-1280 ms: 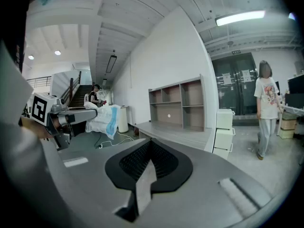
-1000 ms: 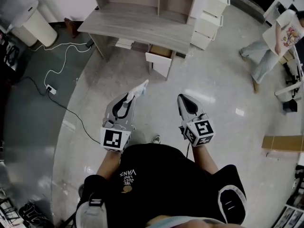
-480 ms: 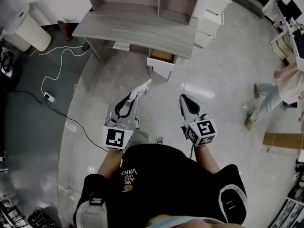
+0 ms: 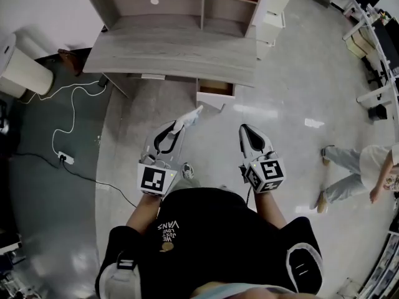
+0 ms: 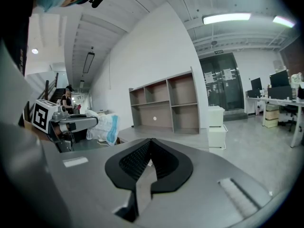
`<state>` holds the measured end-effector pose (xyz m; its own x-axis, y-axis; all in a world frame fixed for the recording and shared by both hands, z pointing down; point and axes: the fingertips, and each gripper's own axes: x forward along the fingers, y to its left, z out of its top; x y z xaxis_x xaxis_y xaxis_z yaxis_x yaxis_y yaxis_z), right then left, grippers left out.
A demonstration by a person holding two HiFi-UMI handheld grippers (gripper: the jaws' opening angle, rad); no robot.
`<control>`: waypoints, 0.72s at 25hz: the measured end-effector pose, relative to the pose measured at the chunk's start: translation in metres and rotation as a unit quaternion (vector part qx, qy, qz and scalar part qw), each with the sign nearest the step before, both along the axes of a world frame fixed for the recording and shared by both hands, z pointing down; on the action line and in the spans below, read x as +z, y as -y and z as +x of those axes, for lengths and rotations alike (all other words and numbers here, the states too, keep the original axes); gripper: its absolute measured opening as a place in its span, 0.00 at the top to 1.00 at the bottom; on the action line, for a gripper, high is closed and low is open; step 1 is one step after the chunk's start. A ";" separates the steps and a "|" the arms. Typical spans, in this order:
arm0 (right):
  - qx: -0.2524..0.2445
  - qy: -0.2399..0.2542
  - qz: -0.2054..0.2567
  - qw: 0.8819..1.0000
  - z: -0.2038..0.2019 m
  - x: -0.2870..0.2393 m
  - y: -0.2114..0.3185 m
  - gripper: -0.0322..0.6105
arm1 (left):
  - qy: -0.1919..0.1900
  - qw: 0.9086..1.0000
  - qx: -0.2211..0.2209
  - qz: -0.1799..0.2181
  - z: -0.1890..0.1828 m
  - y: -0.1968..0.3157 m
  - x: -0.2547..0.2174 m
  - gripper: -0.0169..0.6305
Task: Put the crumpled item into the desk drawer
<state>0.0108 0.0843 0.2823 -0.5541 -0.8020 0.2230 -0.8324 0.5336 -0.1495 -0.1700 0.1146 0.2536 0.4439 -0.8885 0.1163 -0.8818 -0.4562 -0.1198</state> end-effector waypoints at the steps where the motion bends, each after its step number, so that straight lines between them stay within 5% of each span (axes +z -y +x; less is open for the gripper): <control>1: 0.012 0.000 0.000 1.000 -0.004 0.000 0.004 0.95 | 0.000 1.000 0.009 -0.002 -0.006 0.007 0.001 0.79; 9: 0.084 0.002 -0.016 0.996 -0.018 0.010 0.027 0.95 | 0.008 0.997 0.070 -0.017 -0.028 0.053 0.023 0.79; 18: 0.070 0.008 -0.021 0.997 -0.015 0.041 0.062 0.95 | 0.029 0.996 0.078 -0.031 -0.018 0.090 0.053 0.79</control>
<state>-0.0040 0.0218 0.3229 -0.4418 -0.8617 0.2497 -0.8954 0.4062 -0.1824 -0.1883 0.0245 0.3066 0.5663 -0.8001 0.1976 -0.7927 -0.5944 -0.1352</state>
